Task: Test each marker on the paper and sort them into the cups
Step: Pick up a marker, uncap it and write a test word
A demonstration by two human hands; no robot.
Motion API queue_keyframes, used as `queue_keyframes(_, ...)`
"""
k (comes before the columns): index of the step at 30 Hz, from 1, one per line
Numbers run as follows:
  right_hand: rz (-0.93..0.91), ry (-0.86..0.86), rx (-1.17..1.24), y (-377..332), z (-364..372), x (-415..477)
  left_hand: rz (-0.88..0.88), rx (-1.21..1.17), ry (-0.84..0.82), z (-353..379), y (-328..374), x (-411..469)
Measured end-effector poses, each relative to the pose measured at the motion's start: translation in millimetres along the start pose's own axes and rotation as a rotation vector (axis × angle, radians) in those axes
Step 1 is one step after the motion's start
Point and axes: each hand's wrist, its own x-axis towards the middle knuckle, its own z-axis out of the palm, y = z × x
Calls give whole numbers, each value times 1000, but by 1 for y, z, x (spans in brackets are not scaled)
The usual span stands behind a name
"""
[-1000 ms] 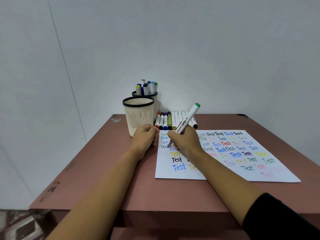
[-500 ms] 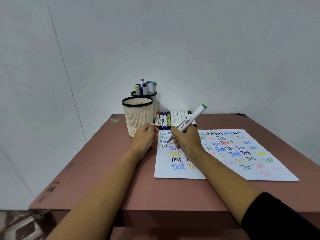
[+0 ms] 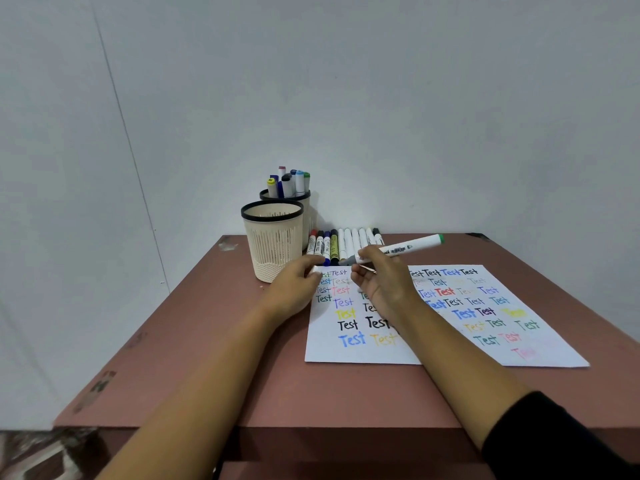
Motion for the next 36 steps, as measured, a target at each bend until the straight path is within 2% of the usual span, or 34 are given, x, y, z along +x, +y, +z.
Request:
queue_keyframes(11, -13, -114, -135, 3, -1, 1, 112, -92, -47, 3, -6, 1)
queue_keyframes(17, -1, -207, -305, 5, -1, -4, 171, -135, -104, 2, -3, -2)
queue_keyframes(24, 47, -249, -175, 0, -7, -1, 106, -179, -2, -3, 1, -1)
queue_keyframes(36, 146, -266, -128, 4, -8, 1, 62, -354, 5, 3, 3, -7)
